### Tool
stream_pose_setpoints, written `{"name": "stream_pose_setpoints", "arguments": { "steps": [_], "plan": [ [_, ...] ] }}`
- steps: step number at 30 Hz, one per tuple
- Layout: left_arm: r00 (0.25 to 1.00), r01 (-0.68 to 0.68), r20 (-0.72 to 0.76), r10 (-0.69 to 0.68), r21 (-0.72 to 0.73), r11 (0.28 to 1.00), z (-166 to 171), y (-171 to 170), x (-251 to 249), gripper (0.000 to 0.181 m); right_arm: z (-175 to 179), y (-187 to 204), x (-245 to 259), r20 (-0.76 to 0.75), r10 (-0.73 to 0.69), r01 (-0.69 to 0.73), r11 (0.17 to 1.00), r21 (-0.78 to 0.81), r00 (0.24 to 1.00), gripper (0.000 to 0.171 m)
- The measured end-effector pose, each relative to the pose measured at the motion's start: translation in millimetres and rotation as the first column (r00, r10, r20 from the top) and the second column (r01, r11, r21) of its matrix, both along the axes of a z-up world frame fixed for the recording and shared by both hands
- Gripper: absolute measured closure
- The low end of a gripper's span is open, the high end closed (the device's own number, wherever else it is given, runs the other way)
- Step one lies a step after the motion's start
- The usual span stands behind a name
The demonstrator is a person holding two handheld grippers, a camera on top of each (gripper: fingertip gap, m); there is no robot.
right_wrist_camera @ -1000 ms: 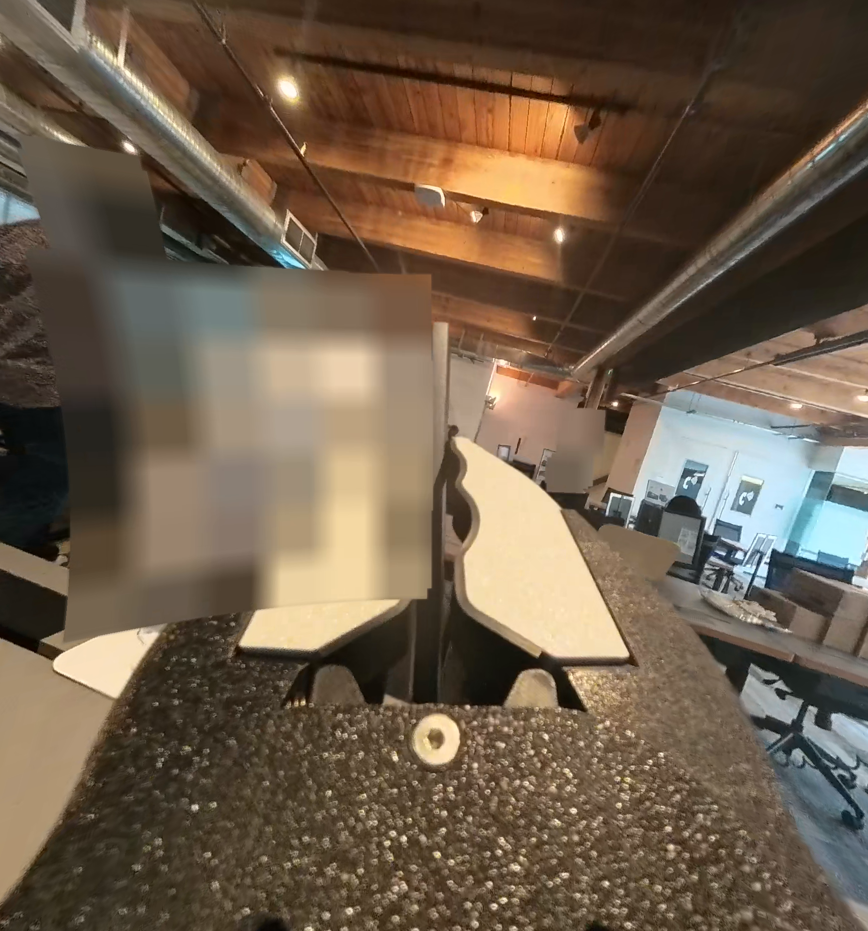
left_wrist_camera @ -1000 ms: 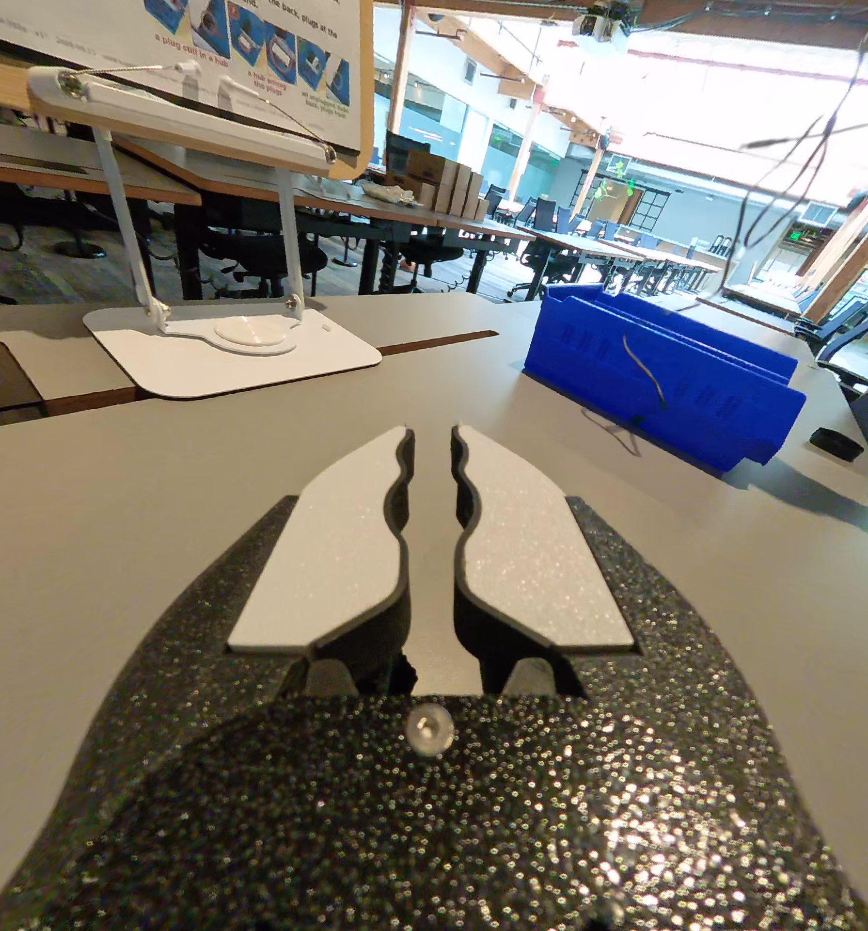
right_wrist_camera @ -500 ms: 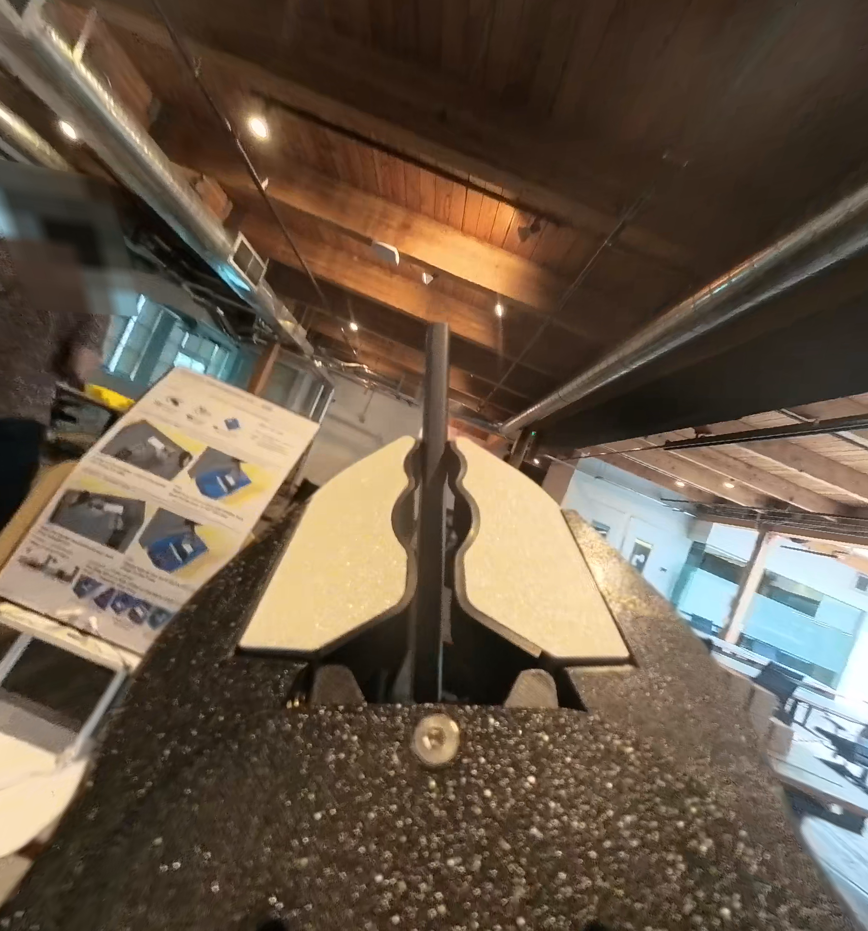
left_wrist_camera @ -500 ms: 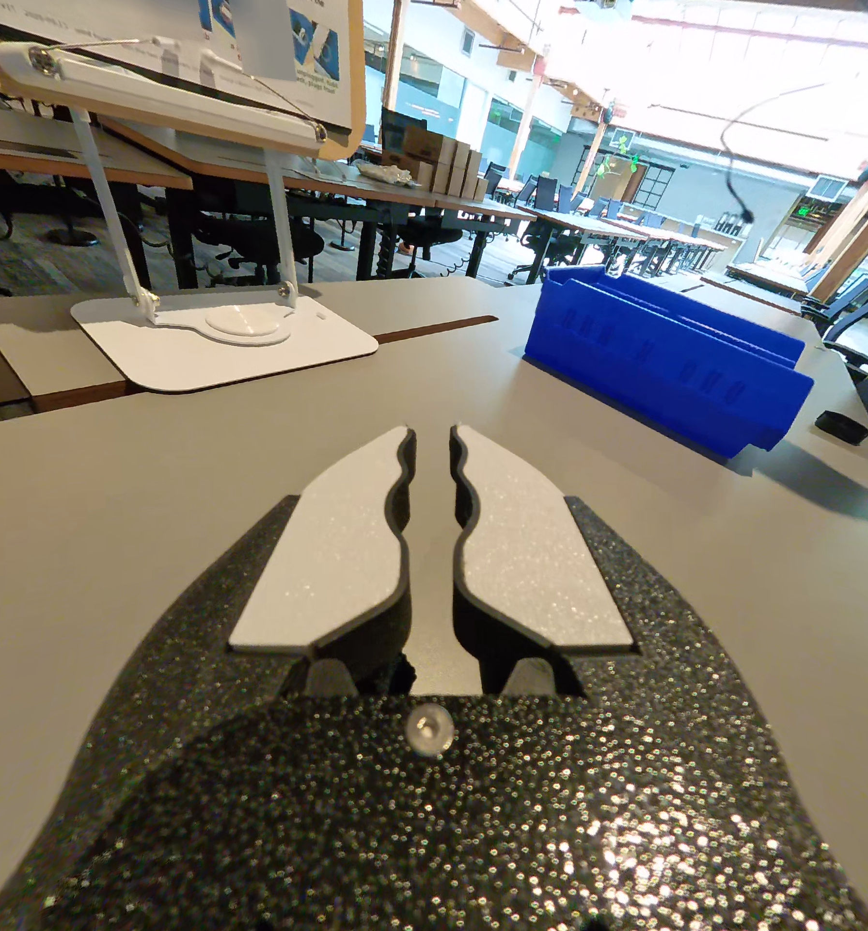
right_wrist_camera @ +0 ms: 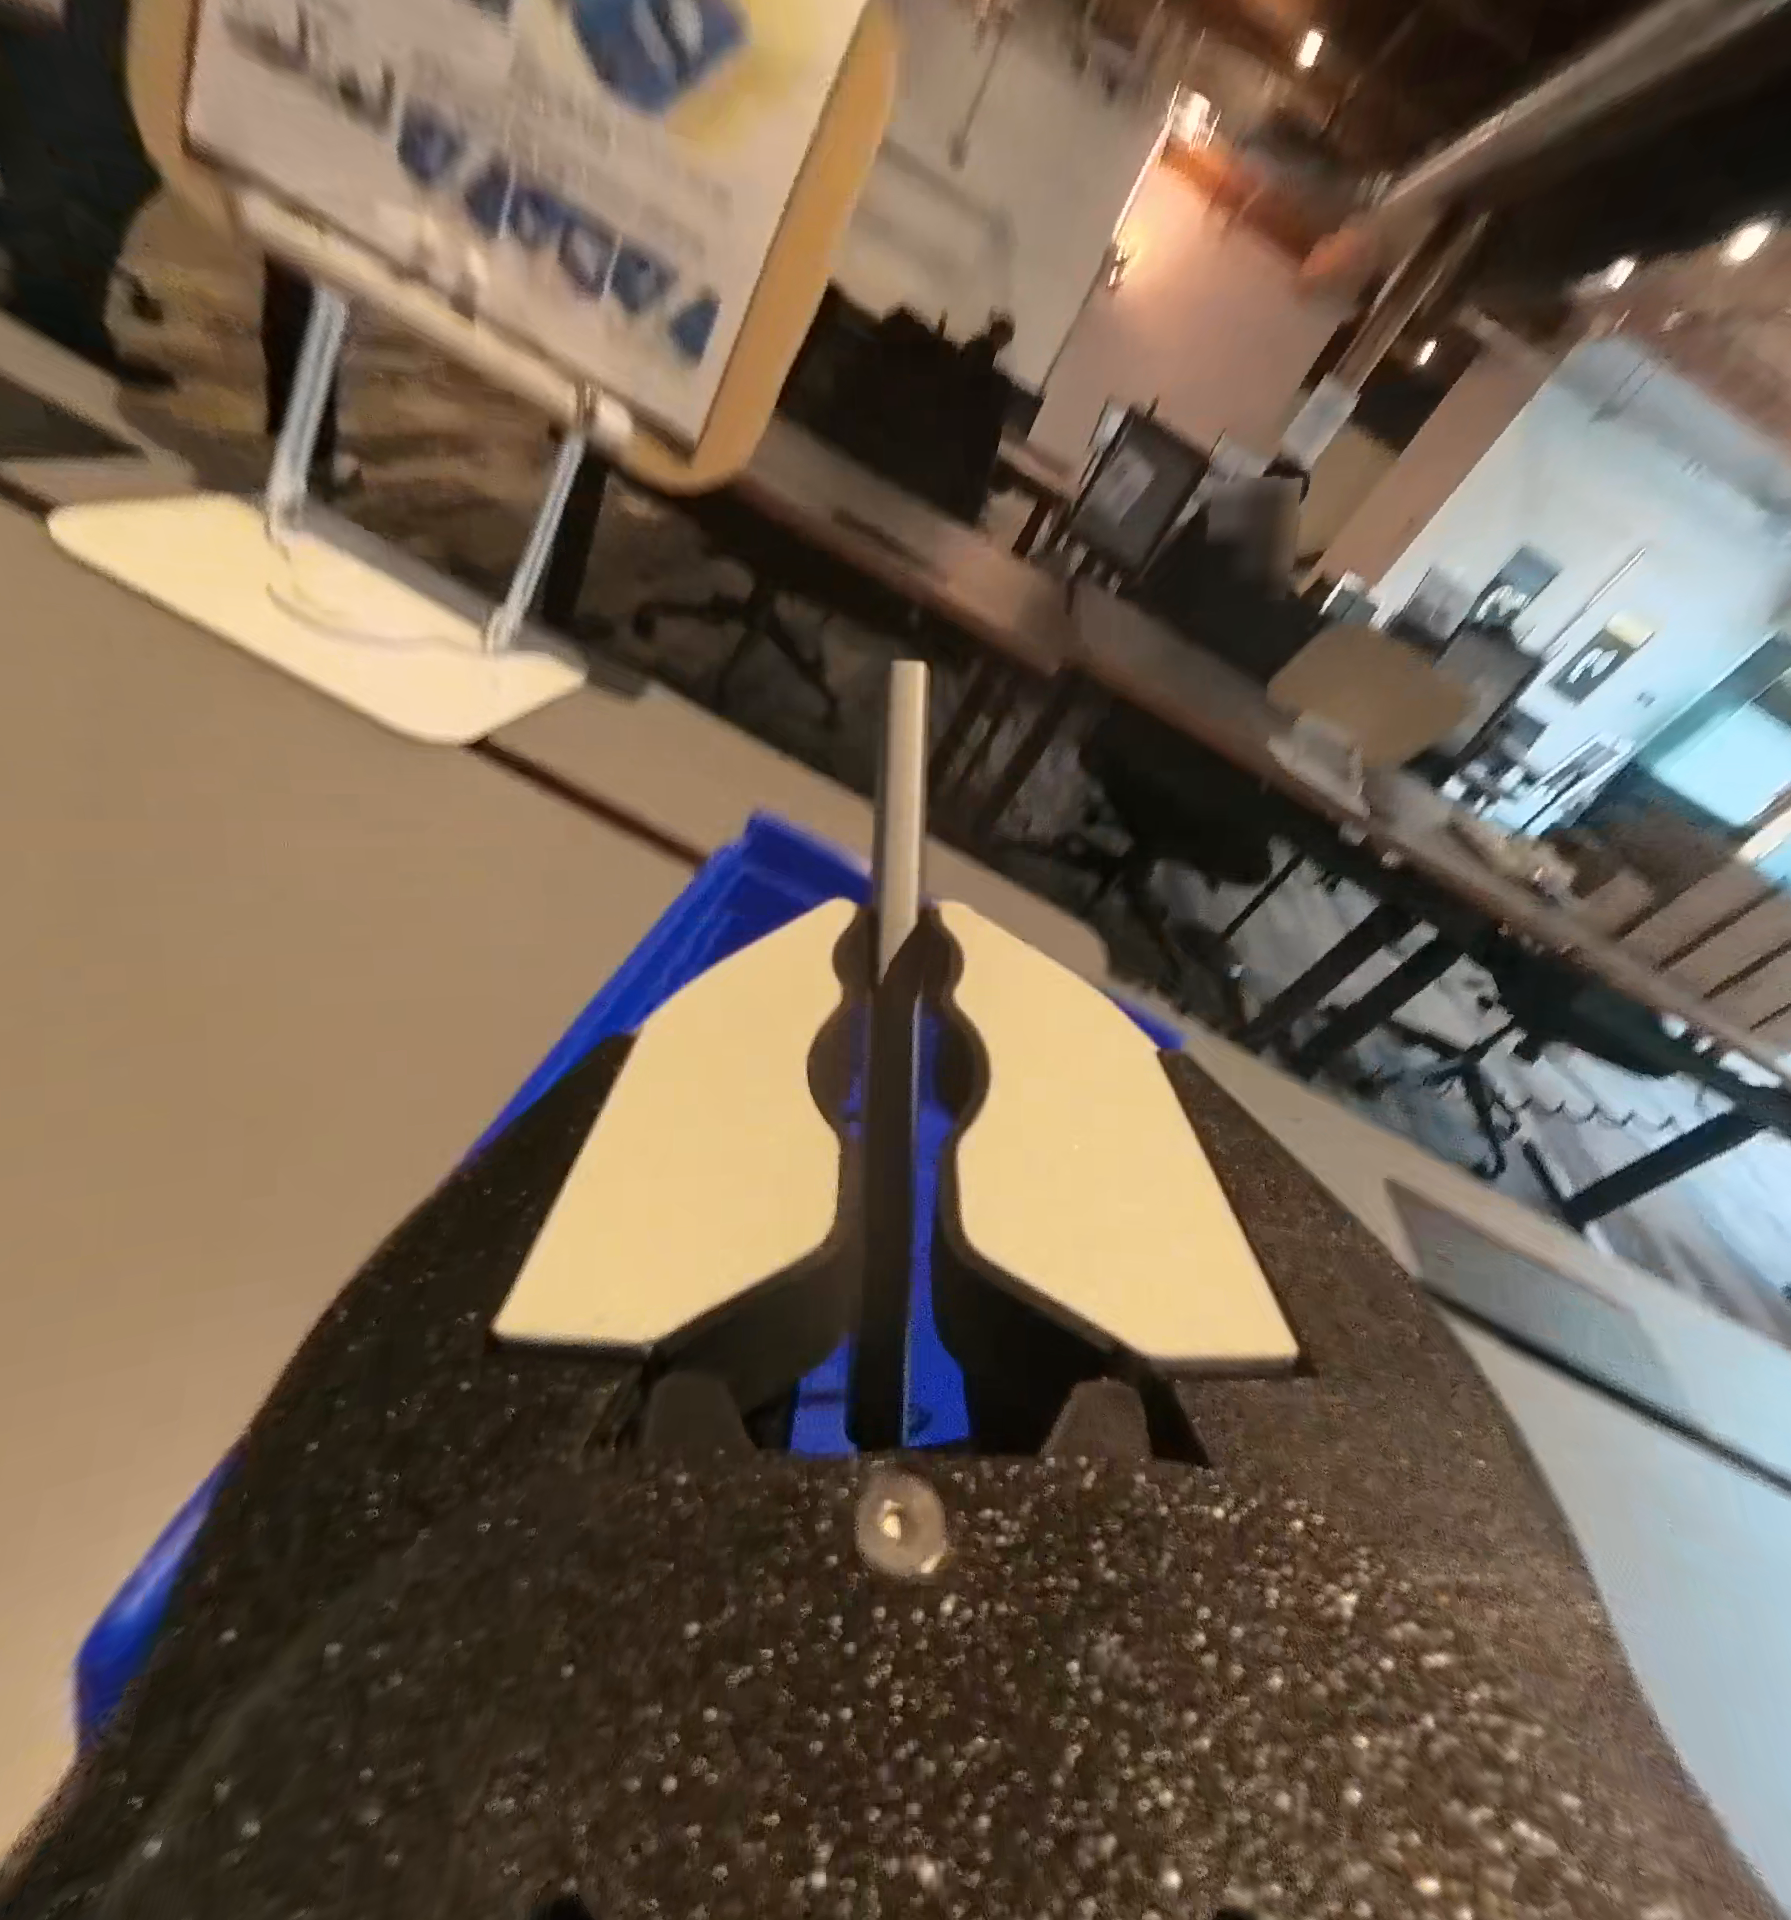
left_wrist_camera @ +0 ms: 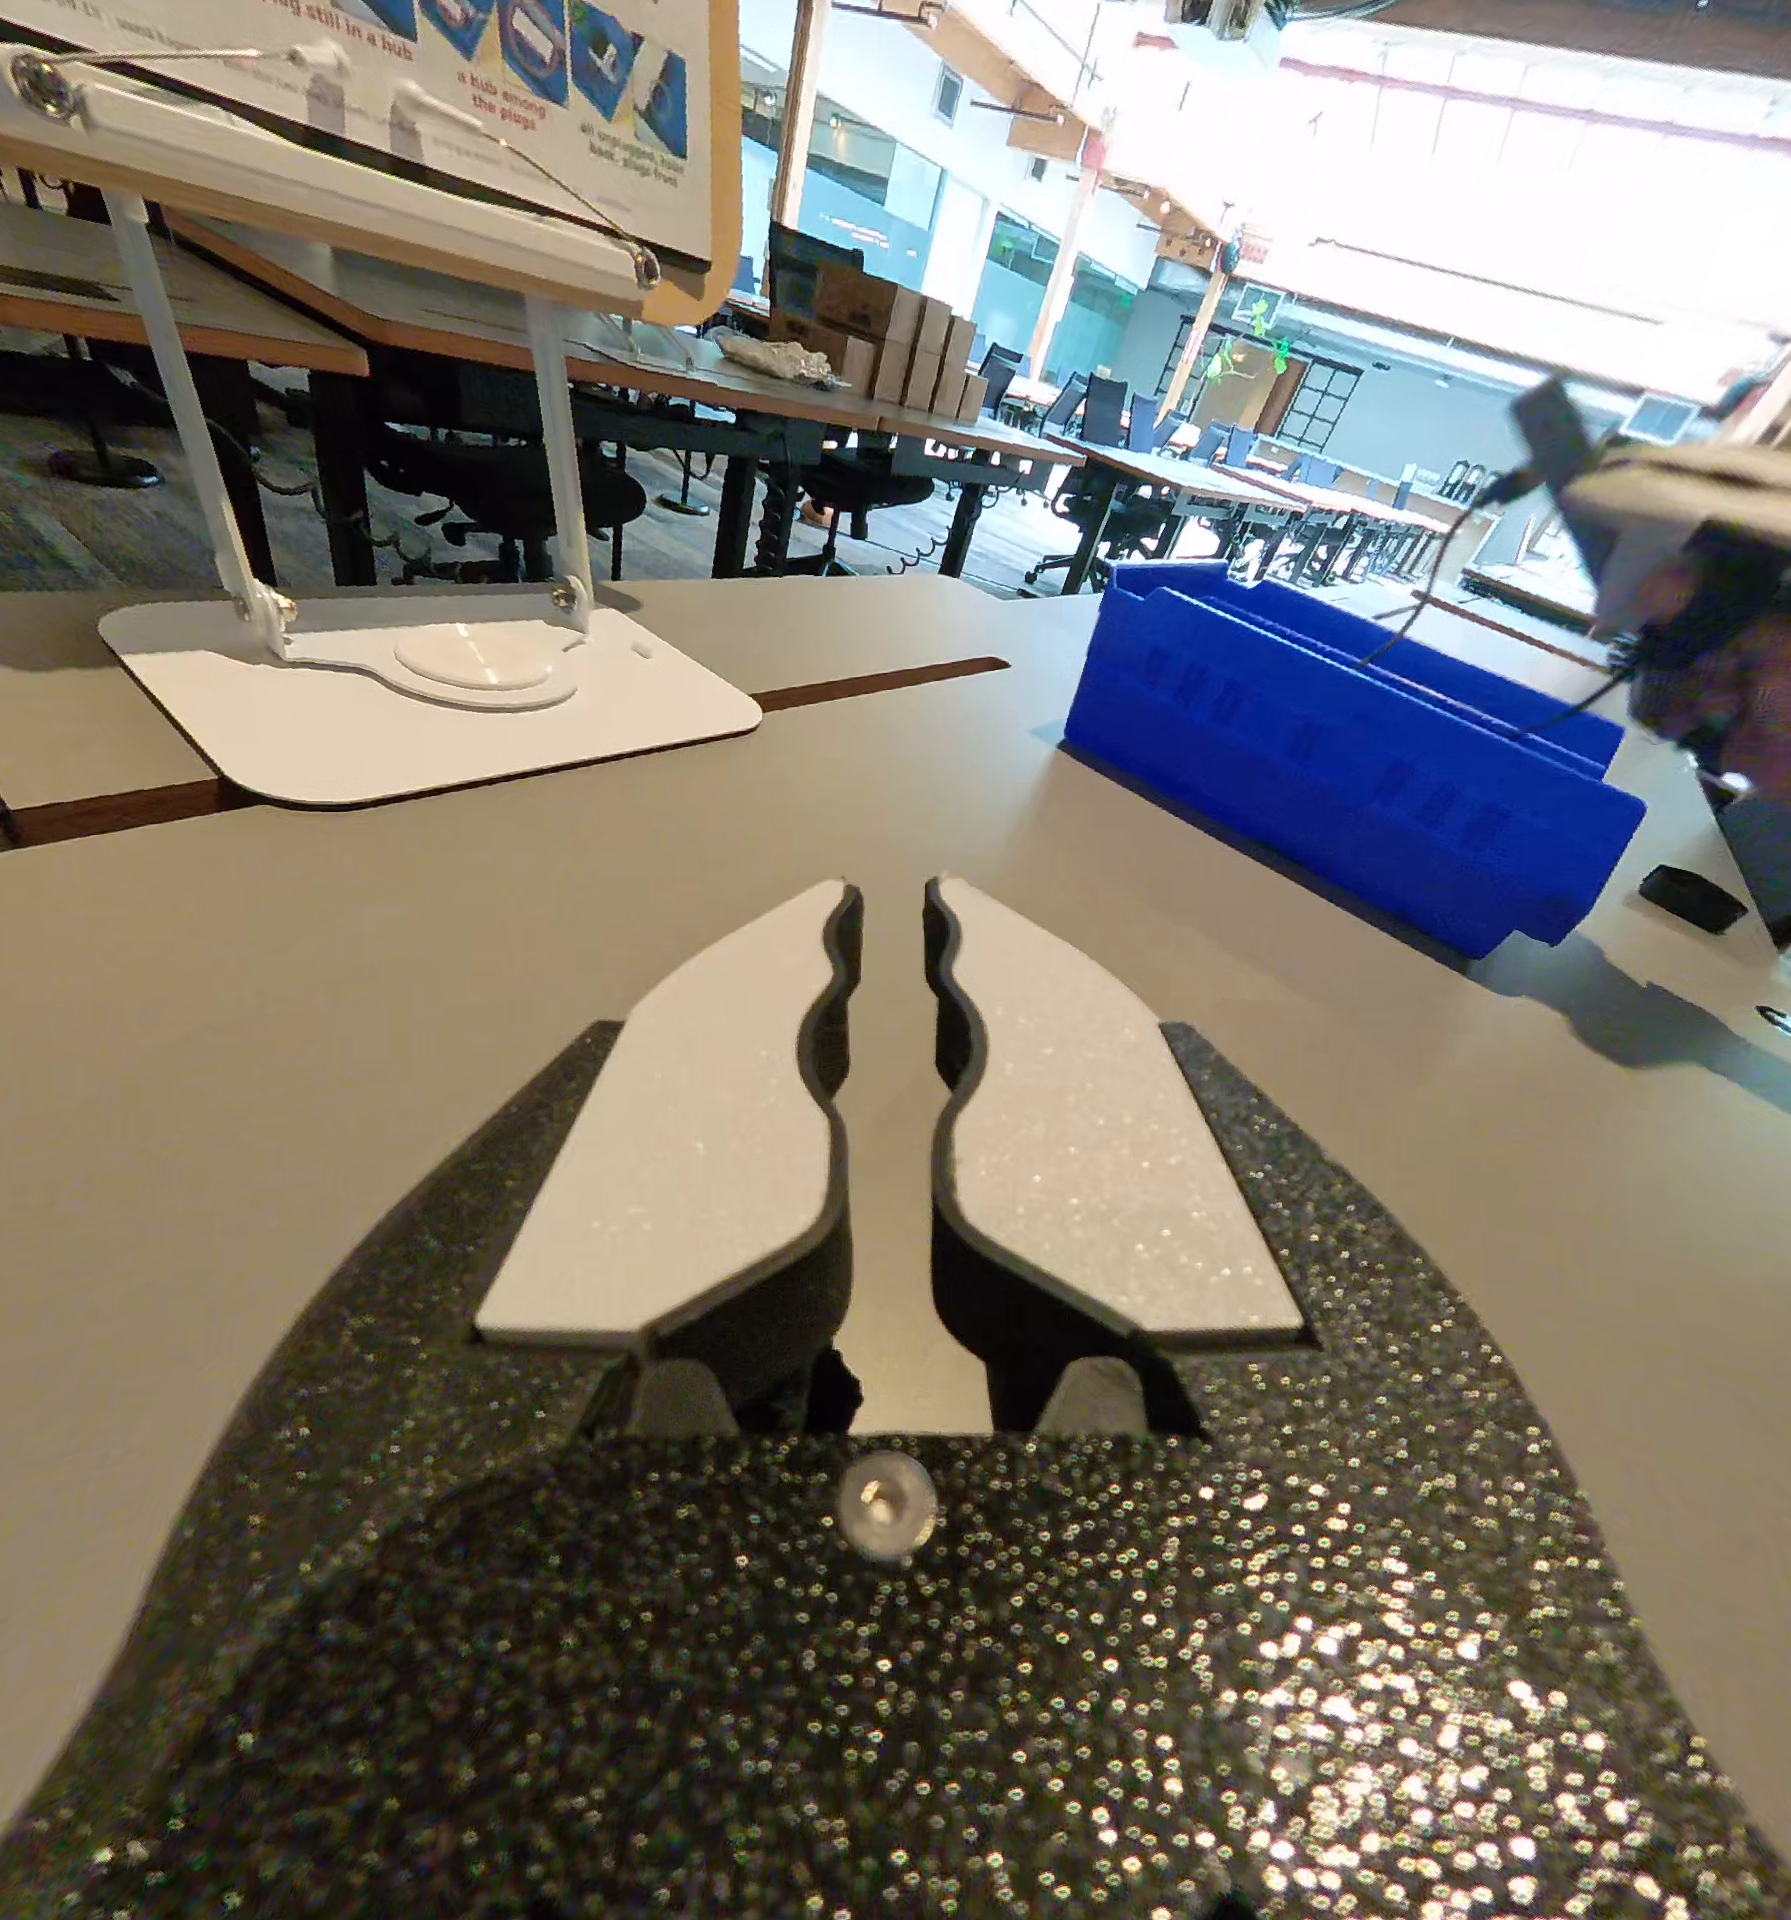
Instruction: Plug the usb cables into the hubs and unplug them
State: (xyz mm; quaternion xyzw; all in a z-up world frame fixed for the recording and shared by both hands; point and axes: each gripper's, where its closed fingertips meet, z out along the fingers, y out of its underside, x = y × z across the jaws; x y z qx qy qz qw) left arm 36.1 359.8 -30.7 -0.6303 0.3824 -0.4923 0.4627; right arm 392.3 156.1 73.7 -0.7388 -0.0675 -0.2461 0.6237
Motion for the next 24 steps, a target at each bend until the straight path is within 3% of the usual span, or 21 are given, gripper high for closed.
{"name": "stream_pose_setpoints", "arguments": {
  "steps": [4, 12, 19, 24],
  "plan": [
    [1.0, -0.002, 0.007, 0.002, -0.005, 1.0, 0.6, 0.5, -0.9, 0.171, -57.0, 4.1, 2.4, -0.046, -0.031, 0.025, 0.992, -0.124, 0.998, 0.161],
    [1.0, 0.011, 0.005, -0.011, -0.012, 1.0, 0.1, -0.6, -0.1, 0.171, -112.5, -7.0, 14.1, -0.046, -0.13, 0.103, 0.918, -0.382, 0.99, 0.16],
    [1.0, 0.019, 0.025, -0.018, -0.022, 1.0, 2.0, -3.4, -2.3, 0.171, -124.8, -19.7, 17.0, -0.069, -0.224, 0.163, 0.857, -0.489, 0.972, 0.143],
    [1.0, 0.019, 0.025, -0.019, -0.012, 1.0, 2.5, -6.9, -3.3, 0.171, -109.7, -28.0, 25.4, 0.029, -0.294, 0.268, 0.822, -0.503, 0.955, 0.131]
  ]
}}
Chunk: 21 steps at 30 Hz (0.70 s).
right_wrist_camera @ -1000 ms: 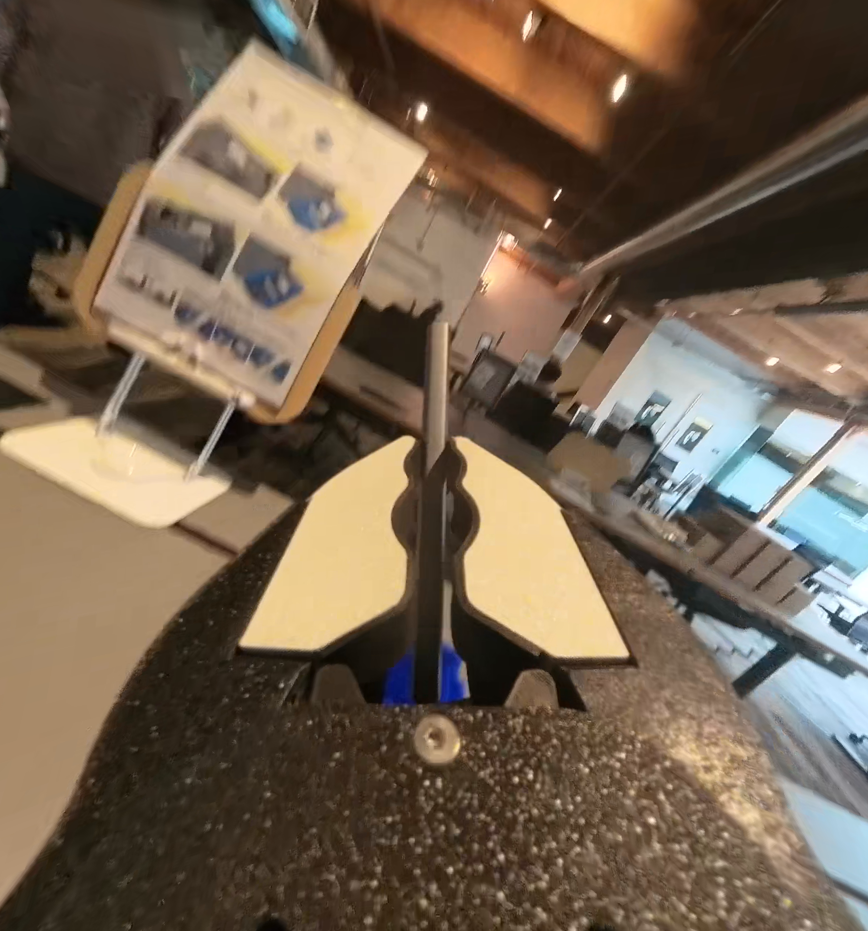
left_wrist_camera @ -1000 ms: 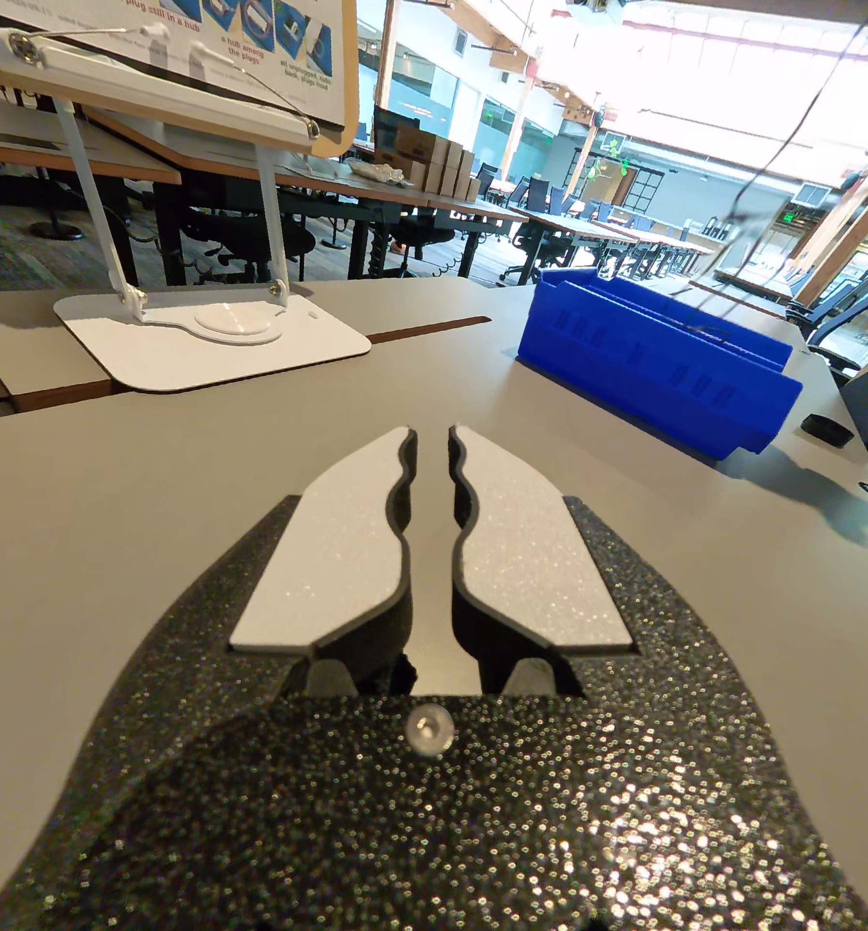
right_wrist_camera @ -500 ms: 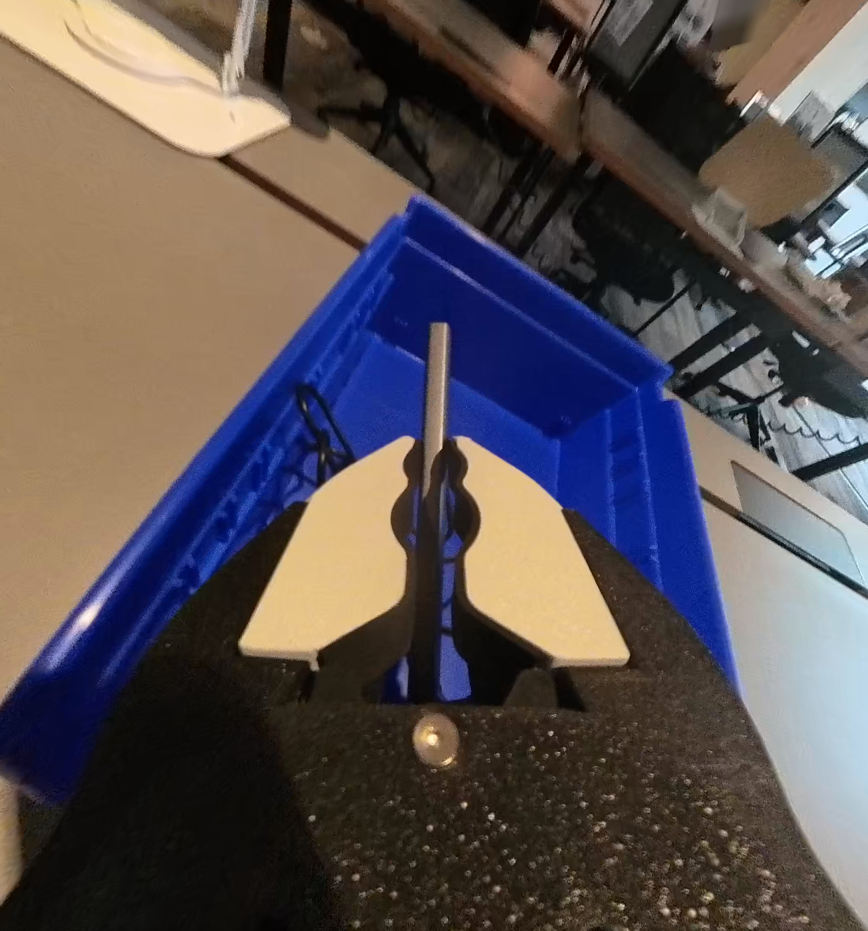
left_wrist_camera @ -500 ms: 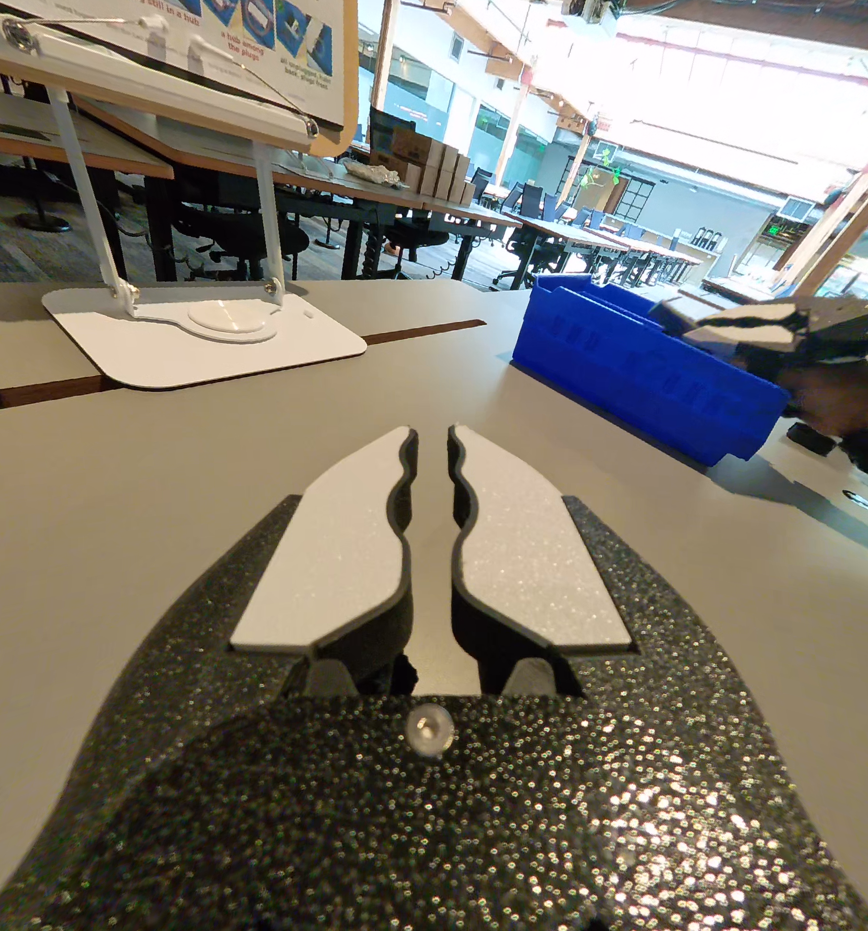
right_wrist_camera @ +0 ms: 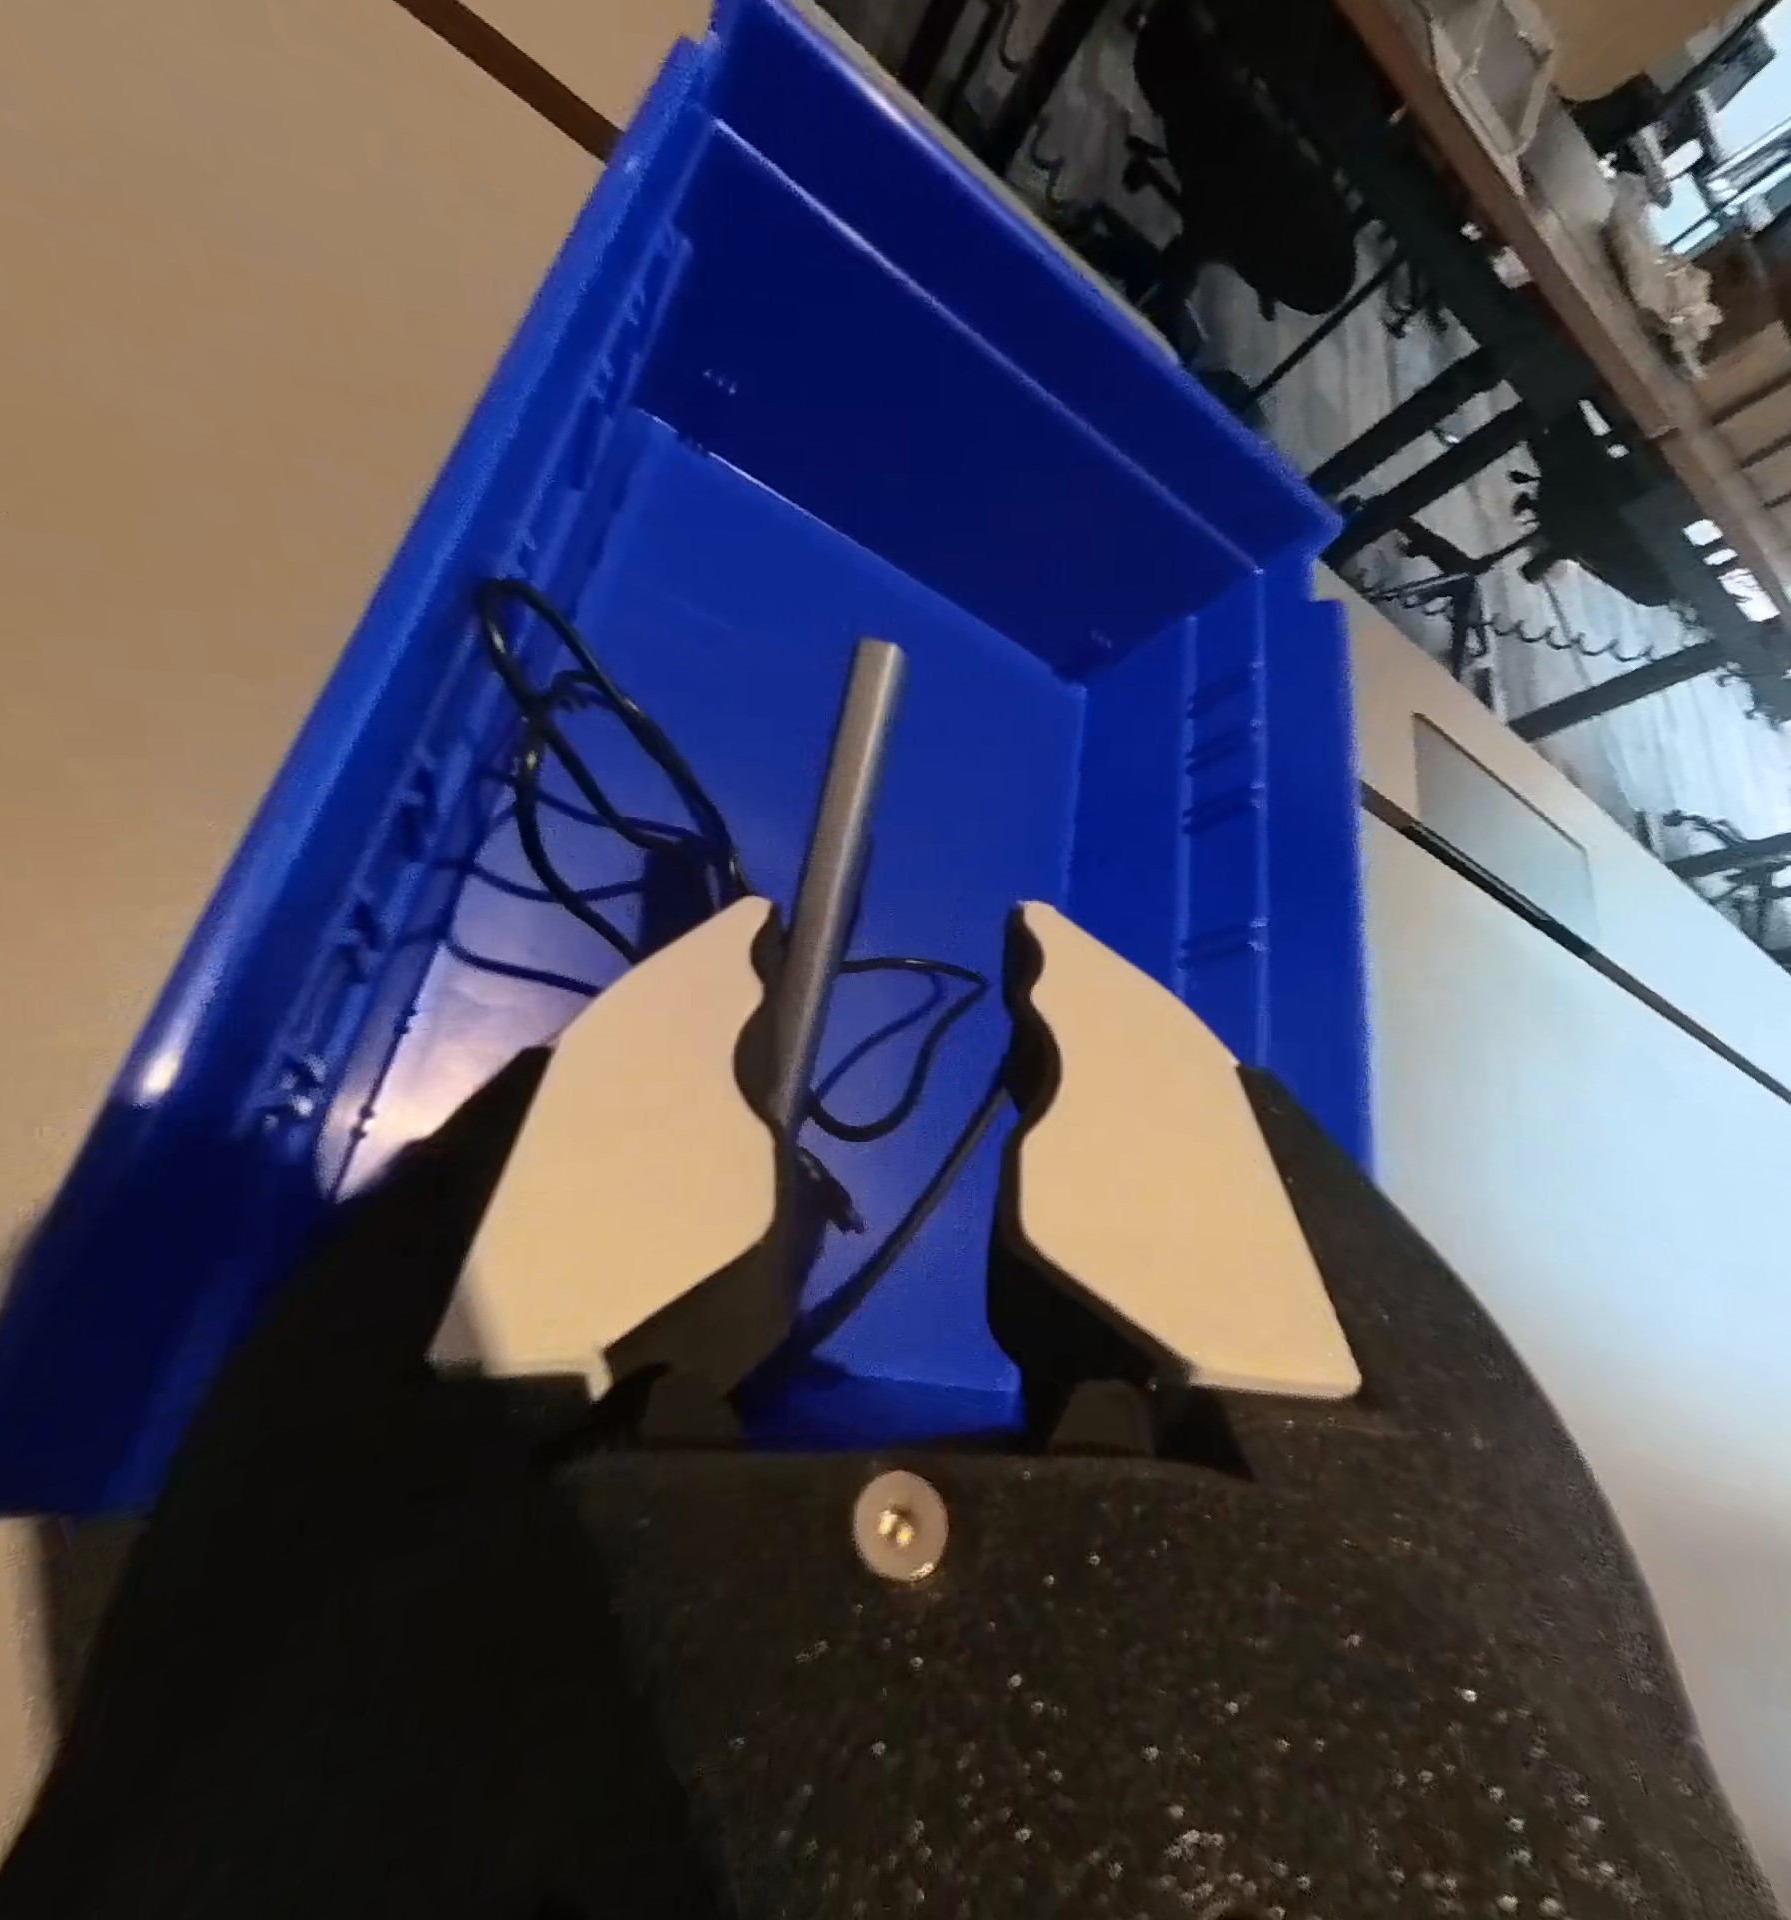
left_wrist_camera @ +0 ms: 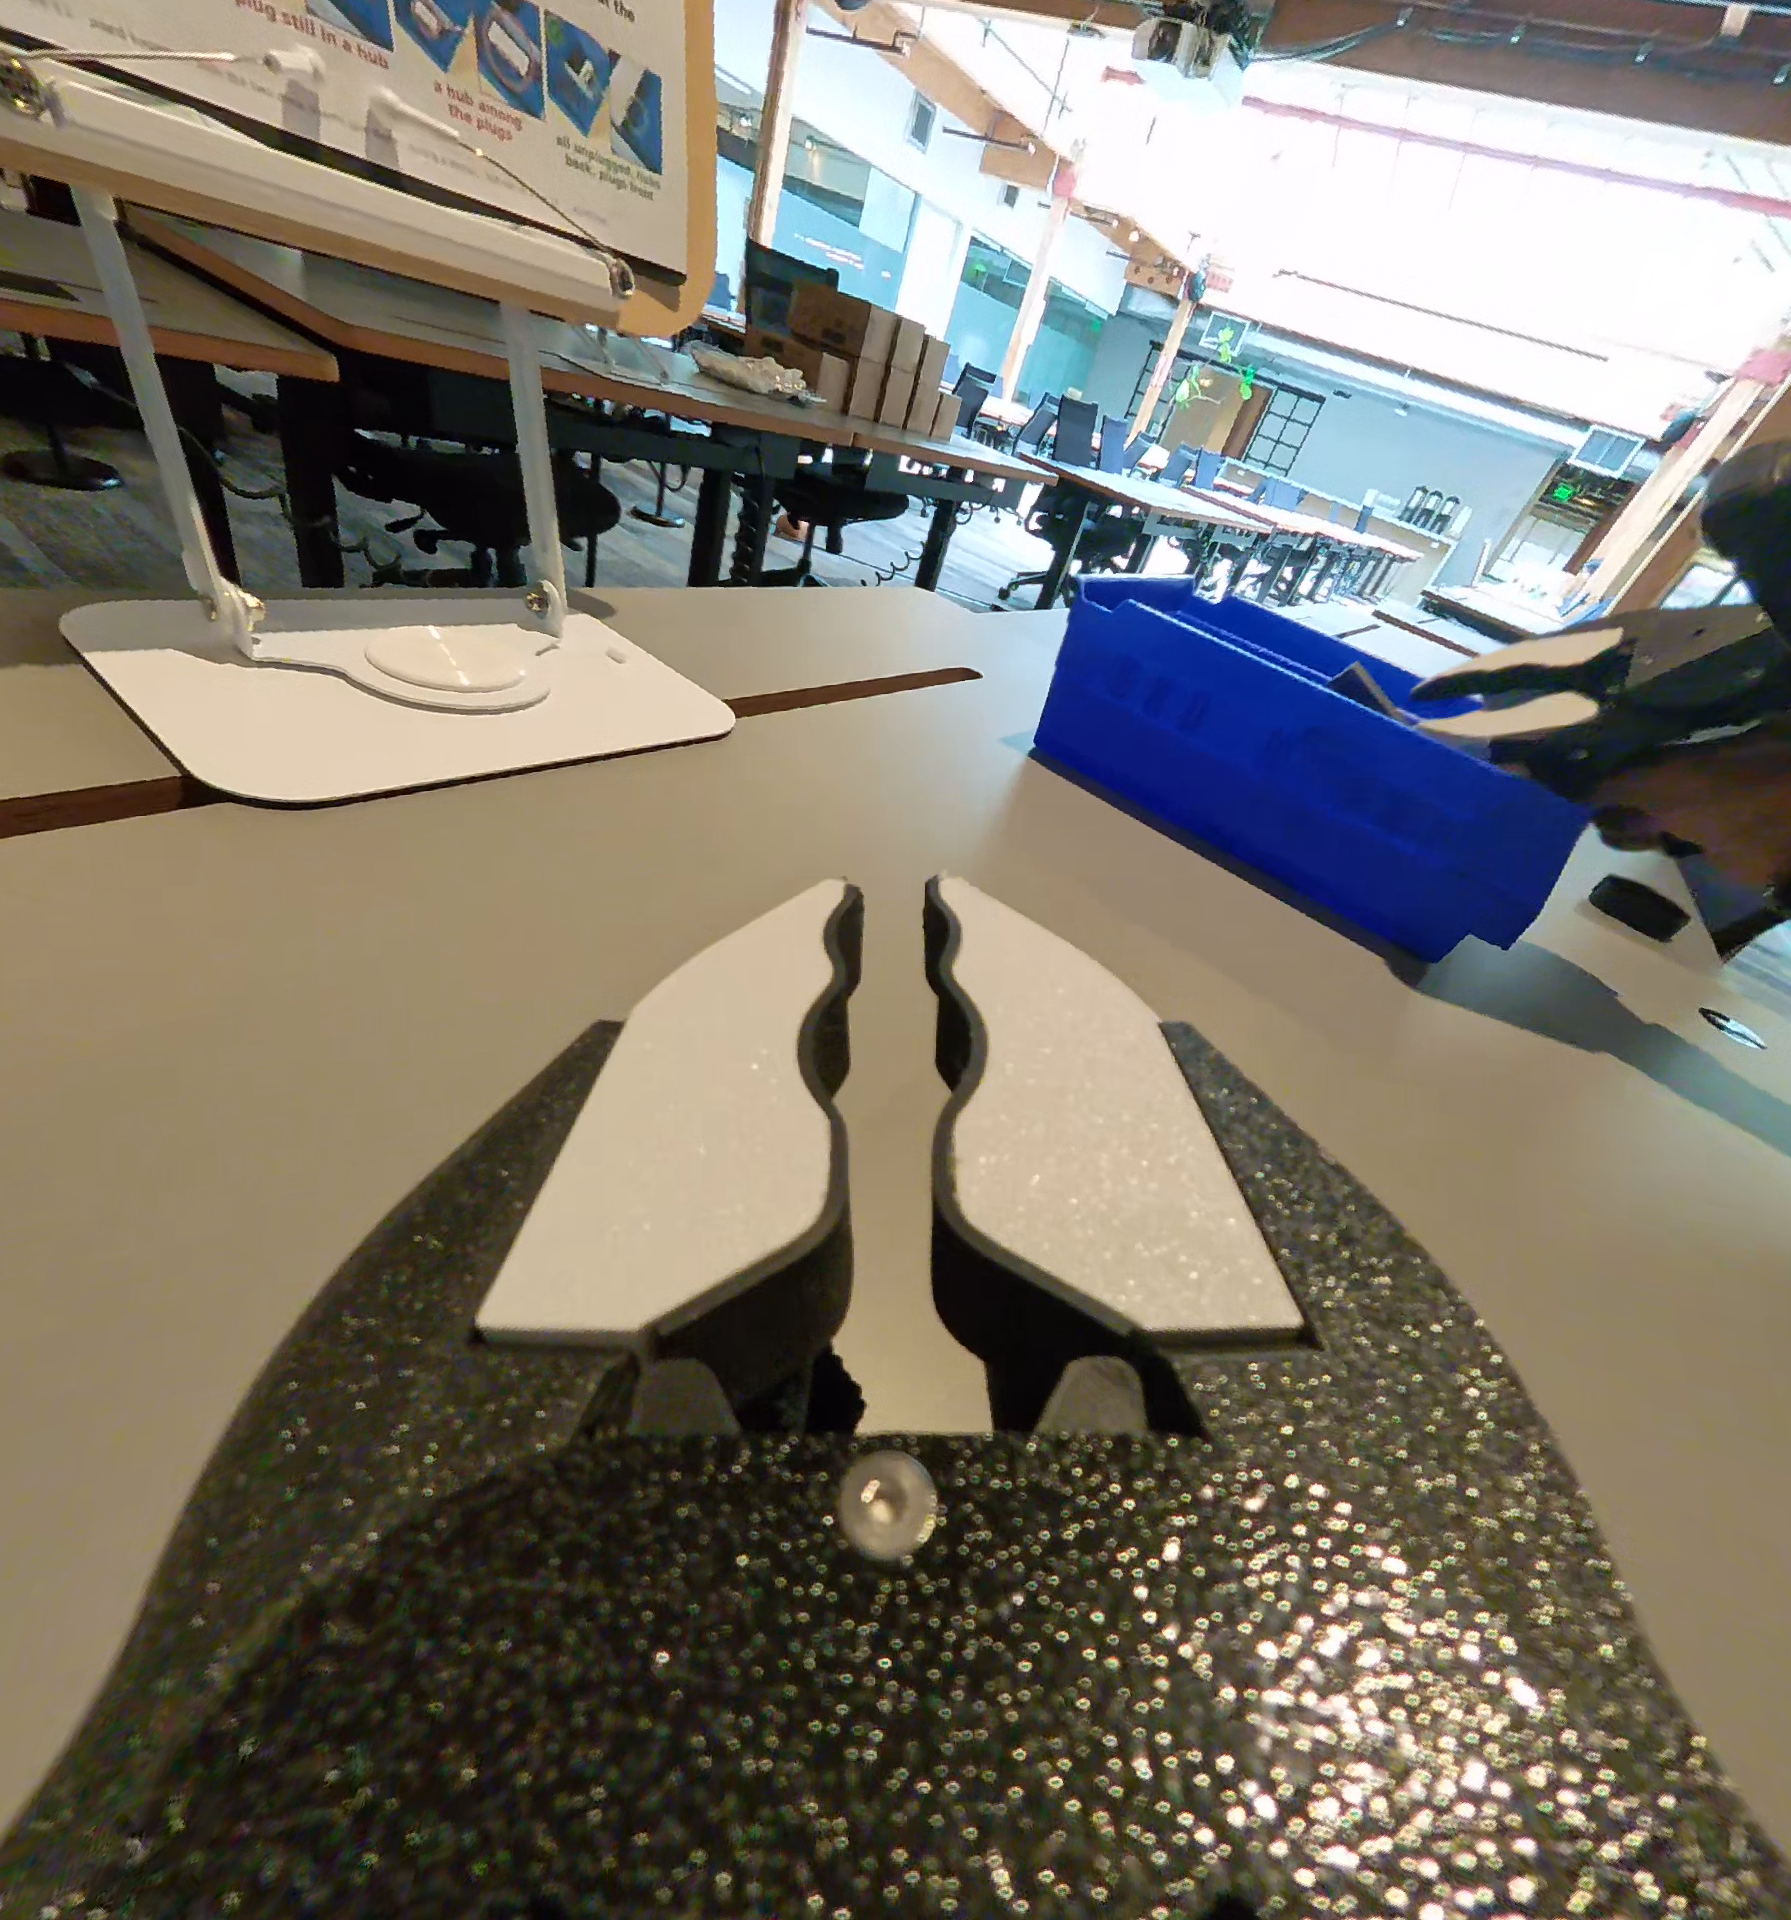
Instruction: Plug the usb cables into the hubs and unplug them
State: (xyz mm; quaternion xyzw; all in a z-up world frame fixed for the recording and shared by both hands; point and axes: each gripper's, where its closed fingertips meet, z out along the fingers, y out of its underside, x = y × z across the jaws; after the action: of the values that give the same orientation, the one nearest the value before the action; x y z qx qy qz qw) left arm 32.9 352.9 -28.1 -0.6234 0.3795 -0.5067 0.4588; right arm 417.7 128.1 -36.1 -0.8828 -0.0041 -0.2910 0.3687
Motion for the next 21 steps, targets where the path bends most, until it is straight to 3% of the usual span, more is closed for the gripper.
{"name": "stream_pose_setpoints", "arguments": {
  "steps": [7, 12, 17, 21],
  "plan": [
    [1.0, 0.01, -0.027, -0.009, 0.03, 1.0, -1.8, -8.6, -0.6, 0.17, 36.9, -1.2, 7.4, 0.119, -0.061, 0.061, 0.998, 0.005, 0.991, 0.116],
    [0.999, 0.009, -0.036, -0.008, 0.047, 0.999, -2.0, -13.4, -4.5, 0.17, 62.8, 14.7, -5.8, 0.071, -0.034, 0.029, 0.997, 0.076, 0.997, 0.11],
    [0.998, -0.052, -0.035, 0.057, 0.113, 0.992, 0.9, -9.7, -14.1, 0.17, 85.6, 61.8, -91.3, -0.064, 0.19, -0.168, 0.954, 0.25, 0.98, 0.11],
    [0.982, -0.159, -0.054, 0.181, 0.28, 0.947, 3.9, 0.8, -29.1, 0.17, 84.5, 106.8, -194.5, -0.103, 0.426, -0.371, 0.865, 0.336, 0.899, 0.113]
  ]
}}
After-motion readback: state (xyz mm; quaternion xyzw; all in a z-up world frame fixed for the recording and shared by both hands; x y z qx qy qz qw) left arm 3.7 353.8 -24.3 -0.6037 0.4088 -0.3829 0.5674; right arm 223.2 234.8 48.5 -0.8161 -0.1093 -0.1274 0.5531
